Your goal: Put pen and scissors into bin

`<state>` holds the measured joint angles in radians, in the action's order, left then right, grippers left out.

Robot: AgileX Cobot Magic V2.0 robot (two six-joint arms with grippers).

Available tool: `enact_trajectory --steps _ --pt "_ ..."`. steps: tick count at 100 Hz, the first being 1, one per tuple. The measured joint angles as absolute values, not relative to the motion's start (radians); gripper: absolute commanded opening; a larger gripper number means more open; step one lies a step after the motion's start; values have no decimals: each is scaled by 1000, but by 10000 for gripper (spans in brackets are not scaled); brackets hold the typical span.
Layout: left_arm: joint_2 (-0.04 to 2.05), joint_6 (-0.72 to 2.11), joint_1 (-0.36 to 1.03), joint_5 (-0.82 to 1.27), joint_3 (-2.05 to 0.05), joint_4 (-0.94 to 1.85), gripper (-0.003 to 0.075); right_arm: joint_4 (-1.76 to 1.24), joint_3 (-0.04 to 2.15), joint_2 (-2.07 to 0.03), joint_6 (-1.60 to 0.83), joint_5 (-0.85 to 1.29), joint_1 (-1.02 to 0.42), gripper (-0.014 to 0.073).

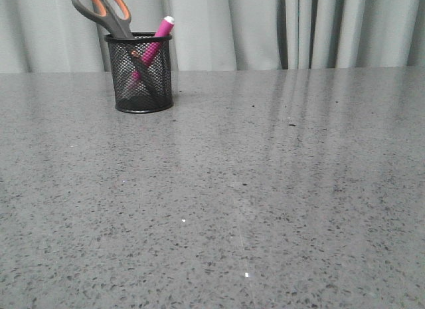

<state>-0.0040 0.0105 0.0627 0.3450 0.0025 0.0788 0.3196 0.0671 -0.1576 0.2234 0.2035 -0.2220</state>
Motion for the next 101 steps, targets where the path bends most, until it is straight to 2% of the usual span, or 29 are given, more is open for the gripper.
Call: enact_trajectory --steps 10,25,101 --pt "-4 11 63 345 2 79 -12 228 -12 -85 167 207 -156 -69" --pt "-4 11 63 345 2 80 -12 140 -11 0 91 310 -100 -69" --pt "-4 11 63 345 2 83 -12 128 -11 10 49 333 -97 -69"
